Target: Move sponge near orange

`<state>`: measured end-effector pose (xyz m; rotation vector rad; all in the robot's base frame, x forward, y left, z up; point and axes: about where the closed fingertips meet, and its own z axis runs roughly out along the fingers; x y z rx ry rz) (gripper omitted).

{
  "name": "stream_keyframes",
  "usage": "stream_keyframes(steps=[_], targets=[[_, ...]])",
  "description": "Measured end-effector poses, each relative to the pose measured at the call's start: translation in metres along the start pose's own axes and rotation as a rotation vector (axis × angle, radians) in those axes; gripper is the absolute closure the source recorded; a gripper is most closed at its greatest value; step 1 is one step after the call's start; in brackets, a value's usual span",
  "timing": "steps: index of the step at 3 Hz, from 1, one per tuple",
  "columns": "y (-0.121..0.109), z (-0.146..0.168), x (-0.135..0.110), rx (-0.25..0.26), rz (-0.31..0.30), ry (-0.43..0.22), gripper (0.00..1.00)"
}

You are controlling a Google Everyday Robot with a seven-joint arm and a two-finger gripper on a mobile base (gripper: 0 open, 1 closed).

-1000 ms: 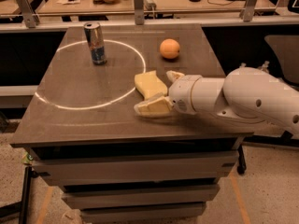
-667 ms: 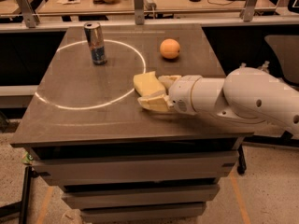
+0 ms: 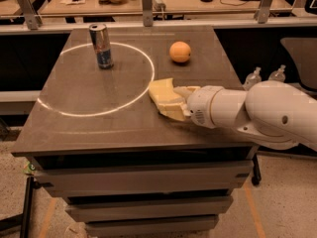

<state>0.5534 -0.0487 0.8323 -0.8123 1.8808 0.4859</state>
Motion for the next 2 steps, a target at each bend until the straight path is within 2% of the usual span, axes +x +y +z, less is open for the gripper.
stream_keyframes(steps=[1,2], targets=[[-0.014,-0.027,0.013,0.098,0.039,0.03,1.0],[-0.033,-0.07,0.025,0.239,0.055,0.062,1.0]])
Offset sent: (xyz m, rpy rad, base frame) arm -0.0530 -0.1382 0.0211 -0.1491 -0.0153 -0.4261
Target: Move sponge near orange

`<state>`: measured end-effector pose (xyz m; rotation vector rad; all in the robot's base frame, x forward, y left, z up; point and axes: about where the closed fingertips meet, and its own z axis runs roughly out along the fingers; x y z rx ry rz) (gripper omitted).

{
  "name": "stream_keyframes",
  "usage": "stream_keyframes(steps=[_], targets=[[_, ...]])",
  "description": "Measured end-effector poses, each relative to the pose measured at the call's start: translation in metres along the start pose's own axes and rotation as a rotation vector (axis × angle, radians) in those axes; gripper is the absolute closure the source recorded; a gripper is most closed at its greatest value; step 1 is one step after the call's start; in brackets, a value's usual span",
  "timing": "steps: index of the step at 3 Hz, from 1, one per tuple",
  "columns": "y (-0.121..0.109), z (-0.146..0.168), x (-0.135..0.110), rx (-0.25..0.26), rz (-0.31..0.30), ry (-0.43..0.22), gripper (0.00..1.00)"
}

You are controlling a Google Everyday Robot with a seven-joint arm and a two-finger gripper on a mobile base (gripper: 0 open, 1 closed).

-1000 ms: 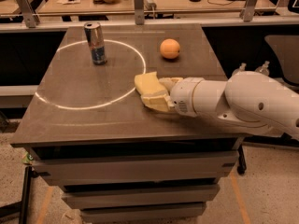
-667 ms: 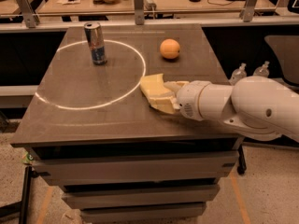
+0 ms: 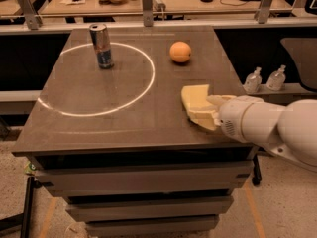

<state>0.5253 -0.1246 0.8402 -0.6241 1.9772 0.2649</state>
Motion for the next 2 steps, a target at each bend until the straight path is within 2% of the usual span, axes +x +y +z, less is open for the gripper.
stream_keyframes(steps=[1,2], targets=[[-0.032,-0.04,0.013,0.16,-0.004,0.019,1.0],[-0.067,-0.065,0.009,0.288,-0.027,-0.009,1.0]])
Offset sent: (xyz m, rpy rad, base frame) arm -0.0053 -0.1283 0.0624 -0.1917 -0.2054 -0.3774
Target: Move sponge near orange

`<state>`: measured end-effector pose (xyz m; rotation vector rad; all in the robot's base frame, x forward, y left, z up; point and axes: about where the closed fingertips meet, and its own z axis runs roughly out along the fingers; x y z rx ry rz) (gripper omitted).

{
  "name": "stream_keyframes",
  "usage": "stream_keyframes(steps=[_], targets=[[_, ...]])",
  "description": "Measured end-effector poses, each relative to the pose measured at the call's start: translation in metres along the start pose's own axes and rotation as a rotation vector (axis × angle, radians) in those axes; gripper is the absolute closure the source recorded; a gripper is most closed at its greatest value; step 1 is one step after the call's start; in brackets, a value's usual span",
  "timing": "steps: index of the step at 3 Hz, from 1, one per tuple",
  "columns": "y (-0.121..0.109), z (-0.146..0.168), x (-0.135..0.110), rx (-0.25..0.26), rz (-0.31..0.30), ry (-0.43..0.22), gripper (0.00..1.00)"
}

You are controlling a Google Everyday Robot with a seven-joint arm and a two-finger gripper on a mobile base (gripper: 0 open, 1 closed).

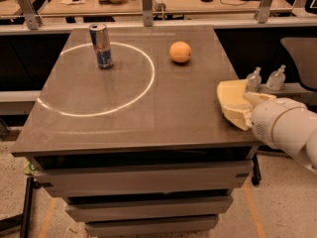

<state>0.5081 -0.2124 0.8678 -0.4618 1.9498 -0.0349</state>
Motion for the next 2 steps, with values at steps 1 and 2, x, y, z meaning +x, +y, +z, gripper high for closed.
stream_keyframes(steps=[1,2], targets=[[-0.035,0.003,0.003,0.085,0.025,-0.023,1.0],[-0.053,0.029,0.0,0.094,0.05,-0.038,1.0]])
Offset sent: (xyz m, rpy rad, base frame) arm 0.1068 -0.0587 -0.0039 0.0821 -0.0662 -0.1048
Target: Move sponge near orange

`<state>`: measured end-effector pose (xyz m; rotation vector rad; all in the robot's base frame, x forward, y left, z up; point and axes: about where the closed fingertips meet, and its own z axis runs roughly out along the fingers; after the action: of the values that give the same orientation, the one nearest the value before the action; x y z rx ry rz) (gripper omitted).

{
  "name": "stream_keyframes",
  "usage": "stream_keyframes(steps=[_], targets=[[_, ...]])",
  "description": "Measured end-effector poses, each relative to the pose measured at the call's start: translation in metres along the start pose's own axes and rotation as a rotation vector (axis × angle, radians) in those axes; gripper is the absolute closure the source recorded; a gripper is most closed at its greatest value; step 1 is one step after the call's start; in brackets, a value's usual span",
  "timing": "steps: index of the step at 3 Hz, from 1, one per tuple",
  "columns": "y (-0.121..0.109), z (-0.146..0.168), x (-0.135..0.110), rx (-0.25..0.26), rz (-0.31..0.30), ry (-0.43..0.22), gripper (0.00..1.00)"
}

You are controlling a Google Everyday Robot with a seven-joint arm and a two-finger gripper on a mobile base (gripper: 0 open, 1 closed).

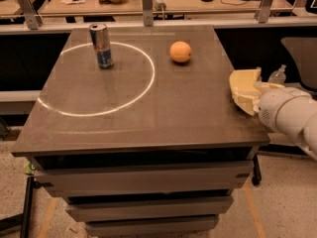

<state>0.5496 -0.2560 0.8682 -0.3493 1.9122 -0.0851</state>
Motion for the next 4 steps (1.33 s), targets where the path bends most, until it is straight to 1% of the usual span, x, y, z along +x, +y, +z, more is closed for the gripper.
stream_keyframes(steps=[1,2,3,4], targets=[[-0.006,0.039,-0.021,-0.035,0.019,-0.037,1.0],[-0.013,0.071,-0.05,-0.074,0.025,-0.098,1.0],[-0.016,0.096,-0.067,-0.121,0.035,-0.132,1.0],[-0.015,0.121,-0.069,-0.173,0.058,-0.132,1.0]])
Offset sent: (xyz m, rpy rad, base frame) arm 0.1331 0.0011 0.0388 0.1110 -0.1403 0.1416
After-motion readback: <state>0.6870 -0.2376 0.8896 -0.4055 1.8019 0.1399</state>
